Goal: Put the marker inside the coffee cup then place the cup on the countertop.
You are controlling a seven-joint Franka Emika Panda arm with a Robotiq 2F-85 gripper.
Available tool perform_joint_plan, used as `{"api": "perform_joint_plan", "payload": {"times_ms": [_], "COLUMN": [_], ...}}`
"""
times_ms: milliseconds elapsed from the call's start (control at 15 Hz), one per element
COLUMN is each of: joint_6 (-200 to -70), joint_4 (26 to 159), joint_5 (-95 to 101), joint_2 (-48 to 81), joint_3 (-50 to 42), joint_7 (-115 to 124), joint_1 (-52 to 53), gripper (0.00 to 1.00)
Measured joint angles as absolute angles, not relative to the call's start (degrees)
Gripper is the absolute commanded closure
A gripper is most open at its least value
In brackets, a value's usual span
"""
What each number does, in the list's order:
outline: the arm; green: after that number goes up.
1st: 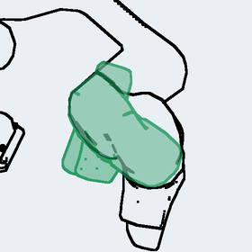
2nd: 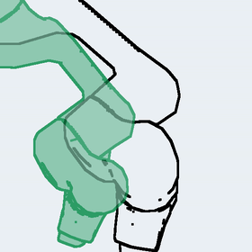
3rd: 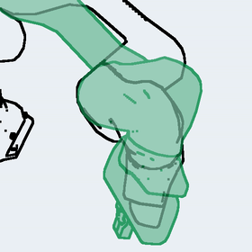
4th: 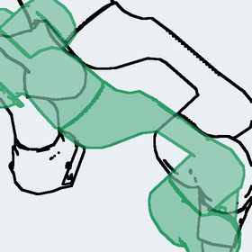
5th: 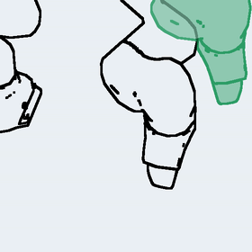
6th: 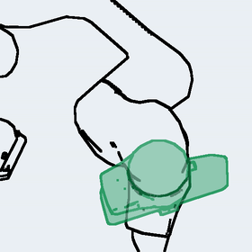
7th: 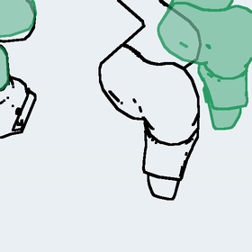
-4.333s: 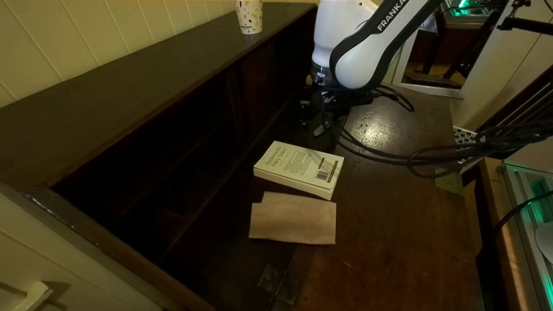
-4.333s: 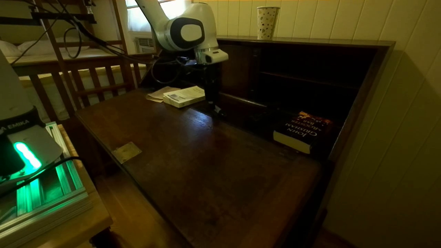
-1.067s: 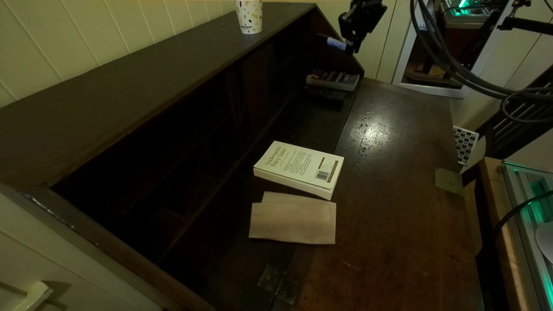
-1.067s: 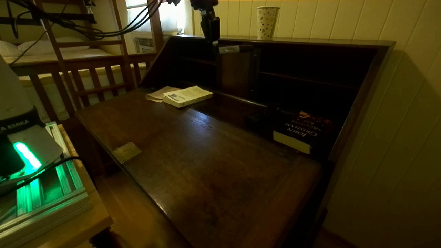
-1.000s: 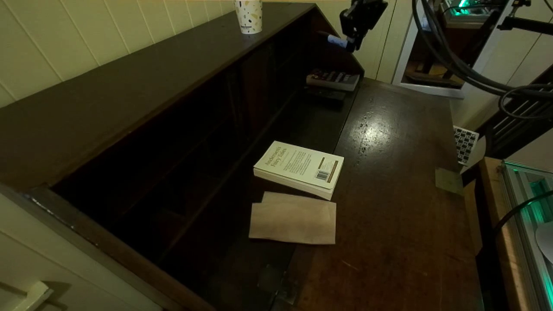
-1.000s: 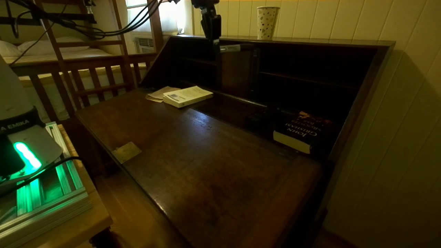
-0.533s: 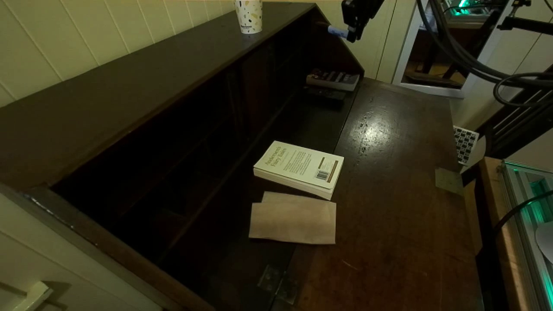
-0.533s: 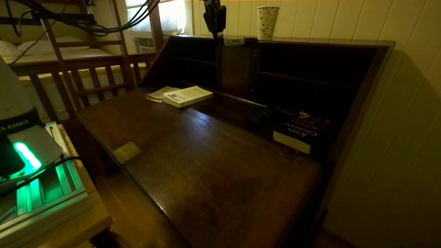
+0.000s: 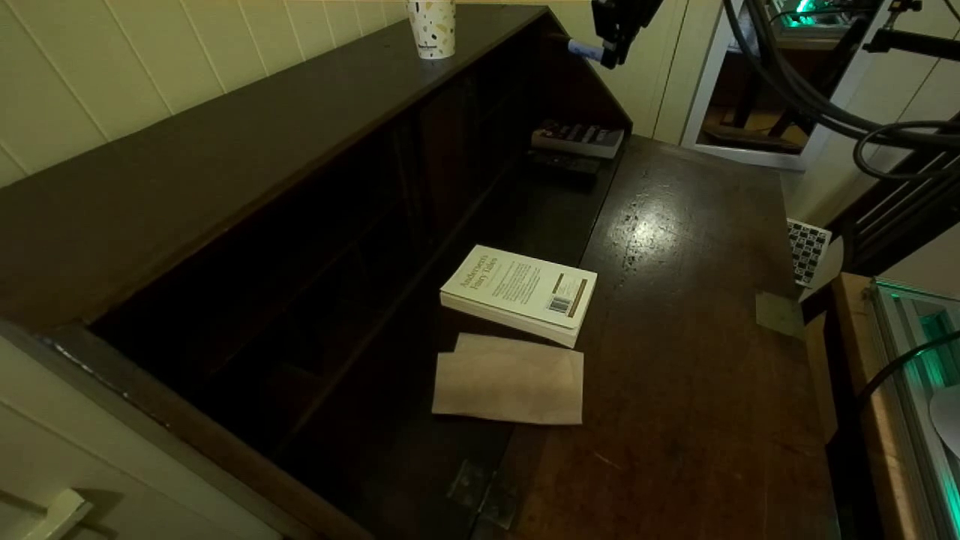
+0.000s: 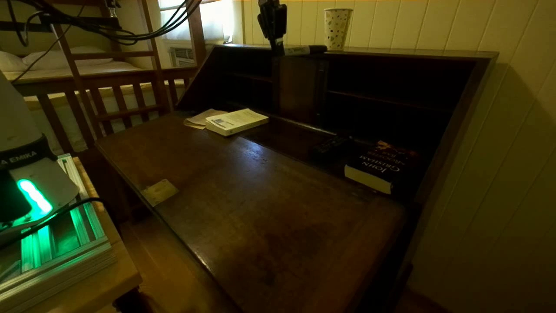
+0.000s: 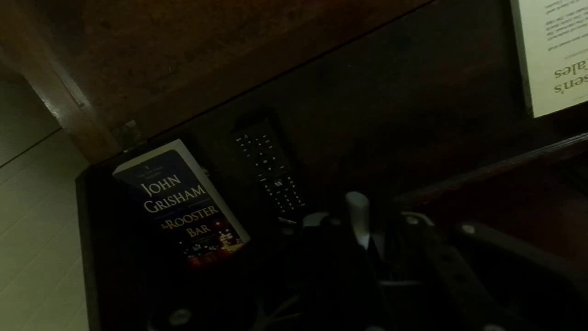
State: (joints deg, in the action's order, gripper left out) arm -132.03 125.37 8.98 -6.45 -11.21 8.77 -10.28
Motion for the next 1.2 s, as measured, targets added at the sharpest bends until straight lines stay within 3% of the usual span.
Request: {"api": "perform_joint_plan", "payload": {"times_ms": [1200], "joint_6": [-122.6], "joint_4": [109.1], "joint_5": [15.4], "joint_2": [-4.9], "joint_3": [-12.9], "joint_7": [-20.0], "joint_1": [-10.8], "gripper": [0.95]}}
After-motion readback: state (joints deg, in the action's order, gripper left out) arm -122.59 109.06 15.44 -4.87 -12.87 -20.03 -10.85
